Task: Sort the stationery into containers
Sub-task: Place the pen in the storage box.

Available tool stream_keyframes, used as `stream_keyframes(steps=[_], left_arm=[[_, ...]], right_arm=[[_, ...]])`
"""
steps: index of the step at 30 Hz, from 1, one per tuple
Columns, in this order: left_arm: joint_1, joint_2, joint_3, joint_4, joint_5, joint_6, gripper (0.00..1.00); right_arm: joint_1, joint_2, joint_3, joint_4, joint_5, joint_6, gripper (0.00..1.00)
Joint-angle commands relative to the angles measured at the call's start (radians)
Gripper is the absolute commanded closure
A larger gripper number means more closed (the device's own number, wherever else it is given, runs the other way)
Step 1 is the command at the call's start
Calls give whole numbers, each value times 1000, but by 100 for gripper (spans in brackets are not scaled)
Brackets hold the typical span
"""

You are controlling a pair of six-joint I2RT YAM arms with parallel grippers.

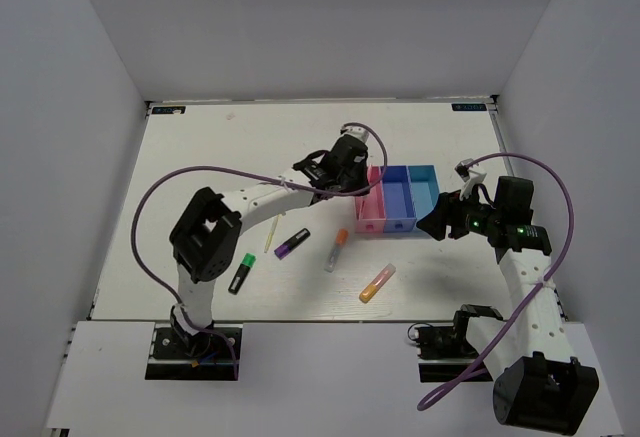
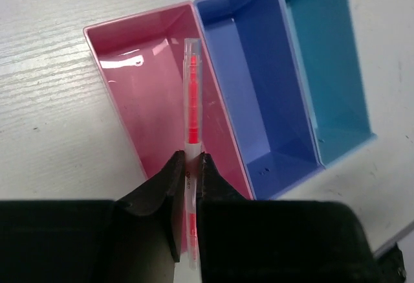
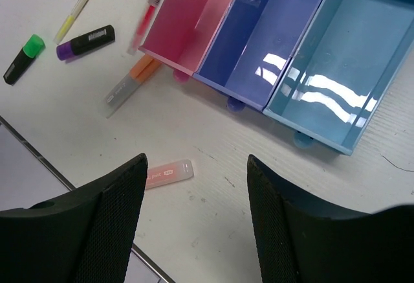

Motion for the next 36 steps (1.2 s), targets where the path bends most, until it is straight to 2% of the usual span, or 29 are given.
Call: stream_keyframes(steps=[1,6,13,18,20,21,23,24,25,30,32,34,35,36], left_arm=[[-12,17,58,54,-107,-59,99],[-12,57,75,74,-156,-88,99],[-1,94,107,92,-136,-147,99],[0,145,179,34,-148,-138,99],[-1,150,170,33,-151,-141,93],[-3,150,165,36,-150,-144,78],[2,142,141,39,-153,-150,68],[2,139,135,45,-153,-147,56],[0,133,129,45,-153,-147,52],[-6,79,123,33,-153,-99,51],[-15,50,113,14,-173,-35,67],[-33,-45,51,-21,-231,44,95],[-36,-101,5,-32,-254,87,100],[-36,-151,-47,-45,-268,114,100]], right_arm=[[-4,-19,40,10,7,-5,34],[-2,-21,40,11,4,-6,34],[-2,-21,42,8,-4,-6,34],[-2,-16,43,-1,-4,-9,33],[-2,-18,43,4,-4,-13,32],[-4,-19,42,4,-2,-14,32],[-4,-21,45,1,-2,-14,30],[-2,-19,46,1,-4,-17,30],[-4,-18,45,2,-4,-14,30],[-2,-19,46,-1,-1,-17,30],[-5,-21,48,-2,1,-19,30],[-4,-24,45,-4,4,-20,32],[-5,-22,46,-5,4,-22,38],[-7,-24,46,-5,1,-20,49]])
